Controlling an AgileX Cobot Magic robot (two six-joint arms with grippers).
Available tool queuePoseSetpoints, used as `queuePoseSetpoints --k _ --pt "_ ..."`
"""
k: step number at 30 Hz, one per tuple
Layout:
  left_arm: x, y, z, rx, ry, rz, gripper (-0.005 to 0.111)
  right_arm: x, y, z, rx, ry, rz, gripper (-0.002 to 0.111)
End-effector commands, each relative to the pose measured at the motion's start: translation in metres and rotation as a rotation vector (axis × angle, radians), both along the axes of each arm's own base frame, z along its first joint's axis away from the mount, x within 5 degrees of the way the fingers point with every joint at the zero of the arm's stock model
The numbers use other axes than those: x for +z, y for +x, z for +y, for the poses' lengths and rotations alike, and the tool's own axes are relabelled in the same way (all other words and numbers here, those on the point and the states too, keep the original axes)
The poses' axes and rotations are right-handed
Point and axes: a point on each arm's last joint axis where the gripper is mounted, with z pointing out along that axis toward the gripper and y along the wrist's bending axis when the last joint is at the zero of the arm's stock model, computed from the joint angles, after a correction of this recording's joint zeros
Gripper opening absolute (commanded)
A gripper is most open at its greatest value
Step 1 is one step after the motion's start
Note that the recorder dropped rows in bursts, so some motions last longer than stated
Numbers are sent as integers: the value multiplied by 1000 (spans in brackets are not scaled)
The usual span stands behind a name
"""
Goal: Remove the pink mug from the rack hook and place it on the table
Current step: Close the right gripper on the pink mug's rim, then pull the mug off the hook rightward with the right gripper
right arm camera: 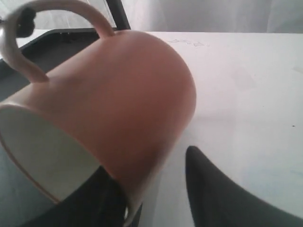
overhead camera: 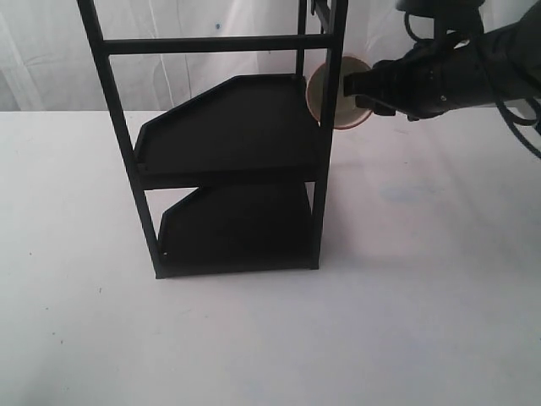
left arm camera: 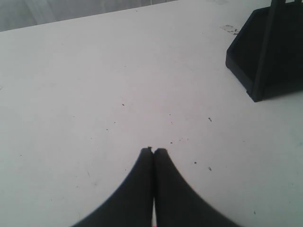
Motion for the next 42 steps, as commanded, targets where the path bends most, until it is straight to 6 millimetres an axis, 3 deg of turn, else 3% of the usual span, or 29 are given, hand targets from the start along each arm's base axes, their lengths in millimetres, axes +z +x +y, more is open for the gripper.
queuePoseSetpoints --k 1,3,9,14,19,32,42 --pt "-1 0 0 1 -6 -5 0 5 2 0 -2 -2 -30 13" --pt "-1 0 0 1 -6 -5 0 5 1 0 -2 -2 -32 0" --pt "-1 0 0 1 -6 -5 0 12 0 -1 0 -16 -72 0" --pt "-1 0 0 1 -6 -5 0 44 -16 -6 -5 1 -169 0" --pt "-1 0 0 1 -6 -5 0 59 -27 -9 1 9 -209 0" --pt "-1 0 0 1 -6 -5 0 61 -34 -13 28 -89 -229 0" --pt "-1 0 0 1 -6 -5 0 89 -55 -35 -40 -132 -298 0"
